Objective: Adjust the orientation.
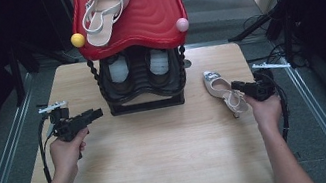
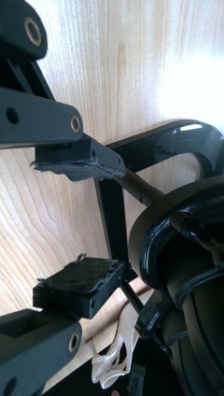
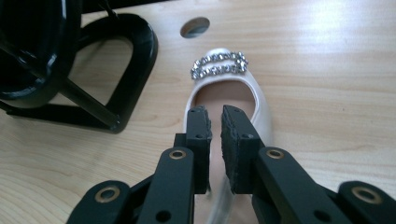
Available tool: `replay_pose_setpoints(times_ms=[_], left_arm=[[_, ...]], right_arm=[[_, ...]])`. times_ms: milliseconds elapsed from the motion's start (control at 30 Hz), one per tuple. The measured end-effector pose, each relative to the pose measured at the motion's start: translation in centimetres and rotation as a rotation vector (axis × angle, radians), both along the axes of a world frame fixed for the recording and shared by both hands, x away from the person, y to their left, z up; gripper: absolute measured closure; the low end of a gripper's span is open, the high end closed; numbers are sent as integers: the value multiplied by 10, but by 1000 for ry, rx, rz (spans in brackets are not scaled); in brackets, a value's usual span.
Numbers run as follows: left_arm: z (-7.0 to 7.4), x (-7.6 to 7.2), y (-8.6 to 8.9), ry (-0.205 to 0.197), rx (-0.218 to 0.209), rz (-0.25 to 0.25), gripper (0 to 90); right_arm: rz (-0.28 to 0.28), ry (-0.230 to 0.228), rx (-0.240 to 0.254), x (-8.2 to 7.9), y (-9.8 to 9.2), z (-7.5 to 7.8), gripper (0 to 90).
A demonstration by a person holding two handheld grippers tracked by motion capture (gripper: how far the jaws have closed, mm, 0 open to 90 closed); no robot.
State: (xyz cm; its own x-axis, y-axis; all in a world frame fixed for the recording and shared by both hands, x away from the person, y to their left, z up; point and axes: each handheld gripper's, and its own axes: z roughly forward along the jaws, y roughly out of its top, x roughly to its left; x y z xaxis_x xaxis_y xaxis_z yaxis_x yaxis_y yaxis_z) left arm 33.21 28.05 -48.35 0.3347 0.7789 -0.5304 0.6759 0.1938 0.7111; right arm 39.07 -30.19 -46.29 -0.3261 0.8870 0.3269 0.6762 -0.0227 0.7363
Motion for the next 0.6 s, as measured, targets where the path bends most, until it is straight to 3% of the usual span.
replay_pose_setpoints(times_ms=[267, 467, 600], left_arm=[[0, 0, 0, 3, 3, -3, 479], [0, 0, 1, 5, -1, -3, 478], [0, 0, 0, 4, 1, -4, 478]], right_arm=[[36, -3, 1, 0, 13, 4, 749], [65, 32, -32, 7, 25, -7, 714], [74, 48, -57, 11, 28, -15, 740]])
